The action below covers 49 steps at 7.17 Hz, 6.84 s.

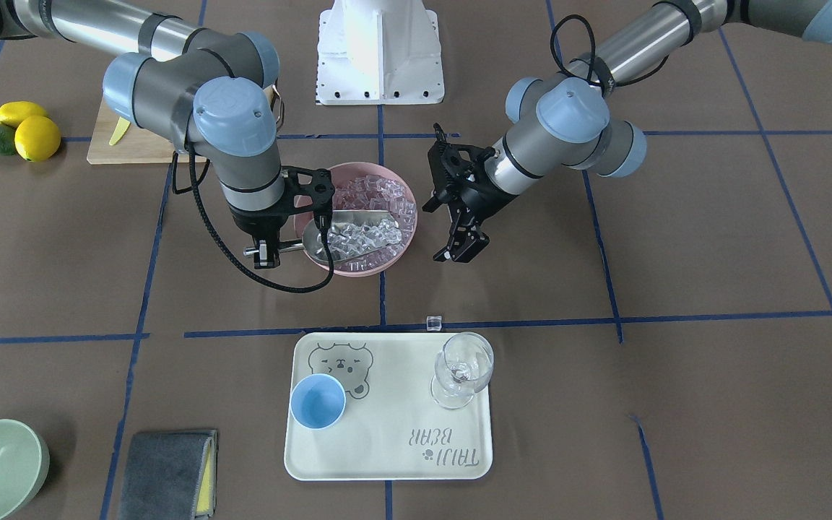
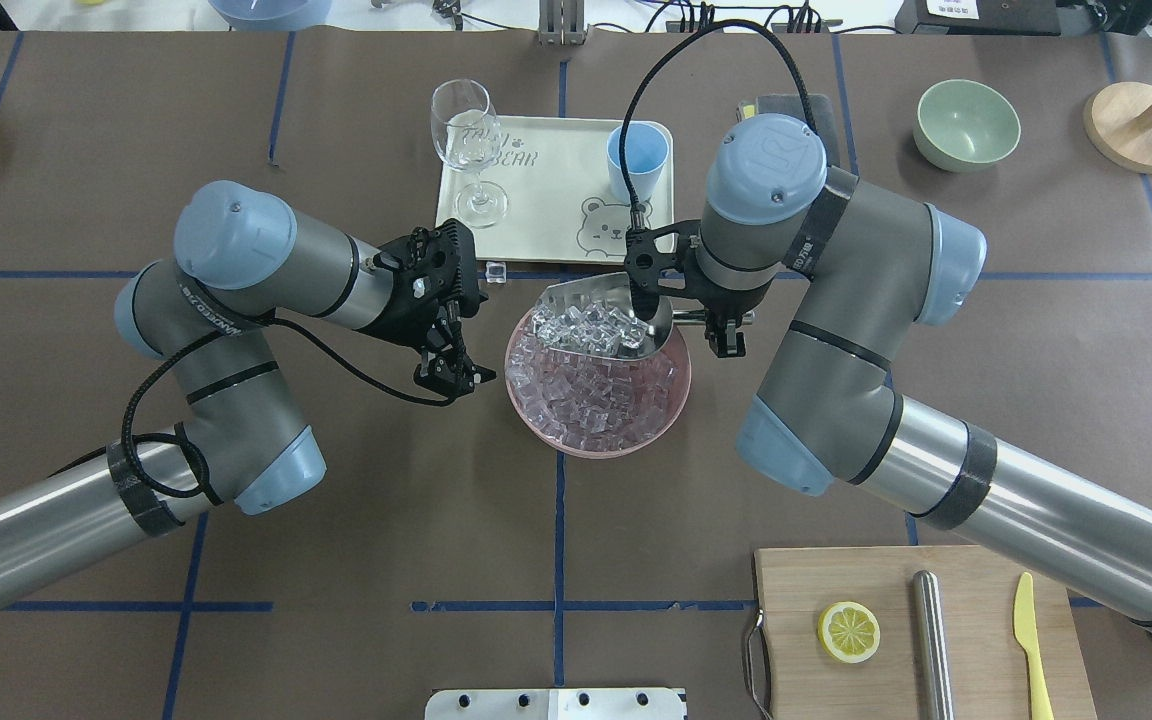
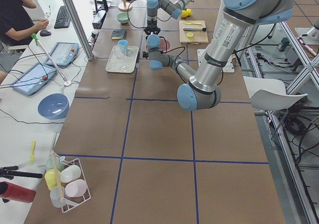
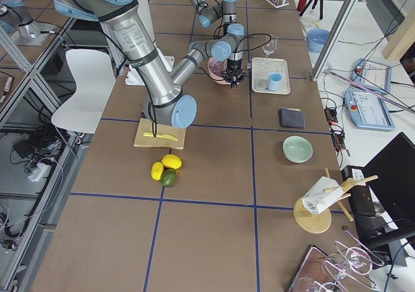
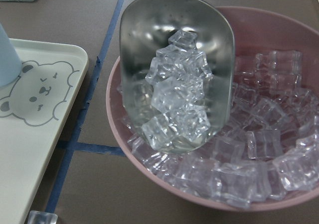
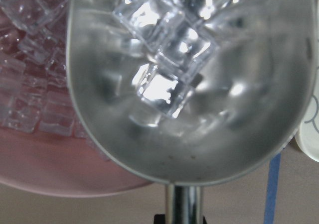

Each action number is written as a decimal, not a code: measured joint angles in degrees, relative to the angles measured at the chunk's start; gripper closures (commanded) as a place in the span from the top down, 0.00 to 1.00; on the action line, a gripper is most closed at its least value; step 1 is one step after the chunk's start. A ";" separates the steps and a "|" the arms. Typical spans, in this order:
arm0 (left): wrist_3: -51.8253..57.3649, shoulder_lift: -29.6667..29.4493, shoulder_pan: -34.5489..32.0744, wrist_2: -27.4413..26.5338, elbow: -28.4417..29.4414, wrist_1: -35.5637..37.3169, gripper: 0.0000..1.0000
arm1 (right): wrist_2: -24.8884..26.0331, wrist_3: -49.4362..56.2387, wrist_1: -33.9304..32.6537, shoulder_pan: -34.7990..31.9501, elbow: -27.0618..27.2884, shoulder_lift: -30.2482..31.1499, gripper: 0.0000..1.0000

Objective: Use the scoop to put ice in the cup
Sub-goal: 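Lift the scoop full of ice out of the bowl with the right gripper, then carry the filled scoop toward the light blue cup while the left gripper withdraws, then tilt the metal scoop over the light blue cup with the right gripper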

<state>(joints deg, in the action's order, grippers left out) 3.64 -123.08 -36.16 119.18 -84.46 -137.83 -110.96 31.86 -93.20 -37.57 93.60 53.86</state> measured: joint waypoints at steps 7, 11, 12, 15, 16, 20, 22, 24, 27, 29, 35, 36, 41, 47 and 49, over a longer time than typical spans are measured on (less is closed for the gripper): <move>0.14 3.24 -1.05 0.18 -7.24 11.12 1.00 | -10.04 -0.09 1.57 -8.20 1.51 0.58 0.00; -2.05 5.42 -6.34 -0.81 -11.72 17.80 1.00 | -10.28 -0.11 -7.63 -14.21 5.74 0.44 0.00; -1.65 6.07 -7.86 -0.72 -12.70 17.95 1.00 | -10.27 -0.09 -8.60 -14.96 6.32 0.45 0.00; -0.99 9.05 -11.04 0.58 -15.32 18.83 1.00 | -10.25 -0.13 -9.52 -16.17 6.77 0.53 0.00; -0.94 10.24 -12.13 3.32 -15.07 19.93 1.00 | -10.23 -0.15 -9.66 -16.44 6.89 0.57 0.00; 0.16 10.87 -16.90 6.97 -13.29 26.78 1.00 | -10.36 -1.88 -17.23 -19.28 8.21 0.48 0.00; 0.47 12.86 -21.41 6.57 -12.09 28.04 1.00 | -11.93 -7.06 -17.73 -21.53 7.94 0.62 0.00; 0.24 14.51 -26.16 6.60 -8.50 29.14 1.00 | -12.44 -10.56 -18.10 -22.10 6.38 0.70 0.00; 0.80 15.18 -29.04 7.12 -6.84 29.45 1.00 | -11.12 -11.24 -18.47 -20.26 -0.97 -2.01 0.00; 1.01 15.89 -30.03 7.33 -6.91 29.14 1.00 | -8.96 -11.49 -20.57 -17.91 -7.27 -7.12 0.00; 2.60 16.36 -30.28 7.38 -7.26 28.69 1.00 | -1.10 -10.62 -28.17 -13.58 -22.94 -20.05 0.00; 2.60 16.40 -30.28 7.38 -7.34 28.63 1.00 | -0.04 -10.35 -29.39 -13.55 -23.80 -20.94 0.00; 2.60 16.47 -30.28 7.38 -7.50 28.53 1.00 | 6.15 -8.37 -37.75 -11.49 -31.75 -28.95 0.00; 2.60 16.39 -30.19 7.38 -7.63 28.50 1.00 | 8.81 -7.69 -40.25 -11.22 -31.83 -28.93 0.00; 2.59 16.39 -30.19 7.38 -7.54 28.59 1.00 | 9.49 -7.69 -41.19 -11.21 -31.70 -29.16 0.00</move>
<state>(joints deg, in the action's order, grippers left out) 6.22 -106.70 -66.36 126.56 -92.00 -109.24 -101.47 24.17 -134.40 -48.78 61.90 24.69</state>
